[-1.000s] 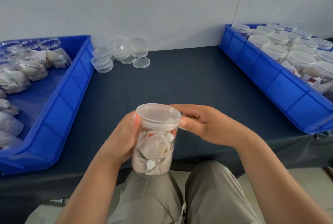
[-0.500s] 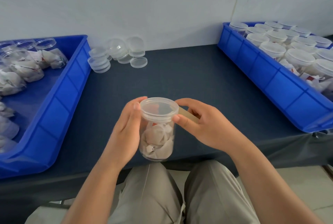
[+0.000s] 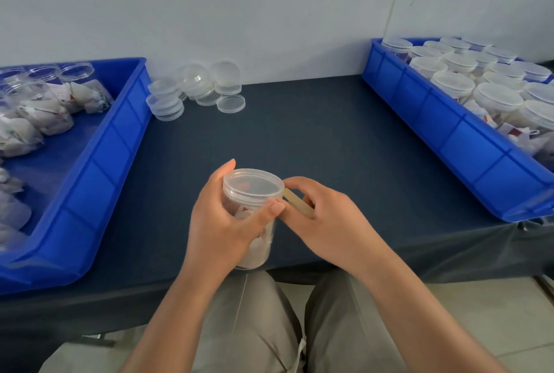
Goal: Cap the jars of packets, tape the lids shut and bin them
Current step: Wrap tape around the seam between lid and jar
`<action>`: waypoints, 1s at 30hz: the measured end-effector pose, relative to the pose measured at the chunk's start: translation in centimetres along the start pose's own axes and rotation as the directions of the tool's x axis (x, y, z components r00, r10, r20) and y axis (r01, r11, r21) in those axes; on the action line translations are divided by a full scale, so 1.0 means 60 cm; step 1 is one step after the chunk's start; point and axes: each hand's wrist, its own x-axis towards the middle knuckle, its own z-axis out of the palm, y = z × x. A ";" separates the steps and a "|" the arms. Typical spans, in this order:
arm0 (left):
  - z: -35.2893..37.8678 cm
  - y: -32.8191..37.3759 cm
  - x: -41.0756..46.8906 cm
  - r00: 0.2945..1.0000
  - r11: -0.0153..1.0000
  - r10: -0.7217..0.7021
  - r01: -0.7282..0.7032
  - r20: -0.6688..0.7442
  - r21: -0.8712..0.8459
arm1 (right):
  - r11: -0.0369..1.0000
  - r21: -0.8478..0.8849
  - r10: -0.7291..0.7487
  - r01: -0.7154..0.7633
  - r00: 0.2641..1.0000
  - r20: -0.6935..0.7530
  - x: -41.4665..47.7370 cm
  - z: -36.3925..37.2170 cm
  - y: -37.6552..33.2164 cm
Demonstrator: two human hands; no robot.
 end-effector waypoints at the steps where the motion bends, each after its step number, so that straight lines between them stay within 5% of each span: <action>1: -0.009 -0.001 0.007 1.000 1.000 0.000 0.000 0.019 0.012 | 1.000 0.012 -0.001 0.000 0.999 0.044 -0.001 -0.005 0.001; 5: -0.030 0.001 0.024 0.996 0.997 -0.054 0.058 0.066 -0.059 | 1.000 0.007 -0.026 0.025 0.974 0.226 -0.010 -0.049 0.007; 10: -0.047 0.006 0.029 0.965 0.935 -0.199 0.240 0.171 -0.261 | 0.983 -0.120 -0.109 0.139 0.967 0.229 -0.003 -0.088 0.007; 18: -0.055 0.009 0.021 0.787 0.591 -0.200 0.572 0.583 -0.569 | 0.991 -0.024 -0.119 0.129 0.960 0.254 0.031 -0.092 -0.003; 25: -0.067 0.008 0.020 0.819 0.739 -0.107 0.445 0.564 -0.505 | 0.987 0.084 -0.156 0.137 0.944 0.289 0.031 -0.067 -0.002; 30: -0.064 0.016 0.024 0.899 0.895 -0.096 0.266 0.427 -0.359 | 0.992 0.084 -0.105 0.093 0.984 0.145 0.023 -0.058 0.001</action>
